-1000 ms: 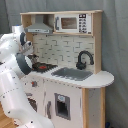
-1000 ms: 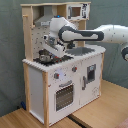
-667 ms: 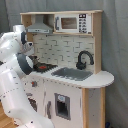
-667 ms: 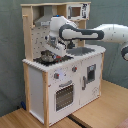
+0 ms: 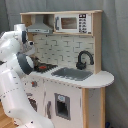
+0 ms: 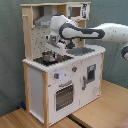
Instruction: Play with the kitchen
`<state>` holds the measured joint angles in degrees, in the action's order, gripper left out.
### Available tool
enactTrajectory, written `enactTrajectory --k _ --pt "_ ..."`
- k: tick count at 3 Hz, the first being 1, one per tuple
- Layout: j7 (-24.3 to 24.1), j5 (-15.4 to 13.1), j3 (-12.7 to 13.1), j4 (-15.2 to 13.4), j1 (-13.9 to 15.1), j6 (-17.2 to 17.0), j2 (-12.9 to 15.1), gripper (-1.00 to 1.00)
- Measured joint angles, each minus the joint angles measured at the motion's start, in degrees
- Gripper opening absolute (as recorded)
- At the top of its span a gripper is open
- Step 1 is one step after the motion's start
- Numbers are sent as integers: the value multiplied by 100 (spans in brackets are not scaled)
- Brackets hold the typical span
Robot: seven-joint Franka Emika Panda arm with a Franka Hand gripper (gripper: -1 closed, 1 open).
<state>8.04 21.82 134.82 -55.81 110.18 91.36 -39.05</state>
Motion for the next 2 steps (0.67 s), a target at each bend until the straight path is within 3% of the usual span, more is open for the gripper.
enactTrajectory --k 1,2 --pt "2 -66 -118 208 4 -332 205 100" --pt "36 -567 -120 319 -161 -501 432 100"
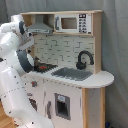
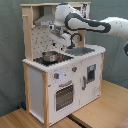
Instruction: Play with the kitchen
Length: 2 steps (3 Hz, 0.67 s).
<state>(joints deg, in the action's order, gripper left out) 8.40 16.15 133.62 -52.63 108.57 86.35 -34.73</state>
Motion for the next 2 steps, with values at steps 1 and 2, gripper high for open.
enactTrajectory --k 1,2 --pt "20 -517 2 -12 -270 -62 36 100" --pt "-12 -982 0 -12 -569 -255 102 100"
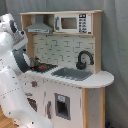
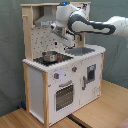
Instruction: Play with the kitchen
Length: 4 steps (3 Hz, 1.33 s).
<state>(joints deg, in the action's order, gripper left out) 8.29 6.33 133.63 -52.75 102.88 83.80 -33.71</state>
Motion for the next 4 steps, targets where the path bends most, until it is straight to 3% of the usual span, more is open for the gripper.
enactTrajectory --k 2,4 --pt "-41 -999 -1 -32 -515 -150 200 100" --pt "18 -2105 3 -90 -743 120 249 100"
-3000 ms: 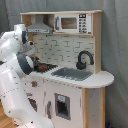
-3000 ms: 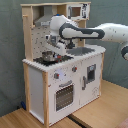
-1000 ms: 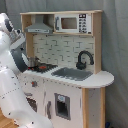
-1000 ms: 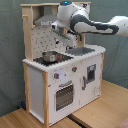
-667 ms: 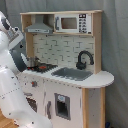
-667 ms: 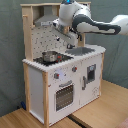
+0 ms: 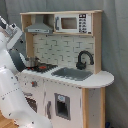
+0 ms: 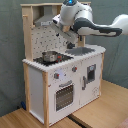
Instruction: Play with the kitchen
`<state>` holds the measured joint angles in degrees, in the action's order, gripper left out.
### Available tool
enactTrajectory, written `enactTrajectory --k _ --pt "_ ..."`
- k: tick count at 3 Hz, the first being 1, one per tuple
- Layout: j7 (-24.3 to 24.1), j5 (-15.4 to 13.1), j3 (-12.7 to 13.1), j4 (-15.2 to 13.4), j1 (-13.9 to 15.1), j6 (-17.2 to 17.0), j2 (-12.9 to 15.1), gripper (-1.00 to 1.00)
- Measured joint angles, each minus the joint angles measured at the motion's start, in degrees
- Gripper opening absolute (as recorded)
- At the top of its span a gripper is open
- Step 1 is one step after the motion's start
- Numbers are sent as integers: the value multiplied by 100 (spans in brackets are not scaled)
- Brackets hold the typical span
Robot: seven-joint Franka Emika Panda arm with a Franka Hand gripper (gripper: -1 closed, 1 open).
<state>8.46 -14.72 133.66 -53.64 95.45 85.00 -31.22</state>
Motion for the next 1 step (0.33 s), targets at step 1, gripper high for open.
enactTrajectory --k 1 --pt "31 -480 18 -128 -26 294 1 100"
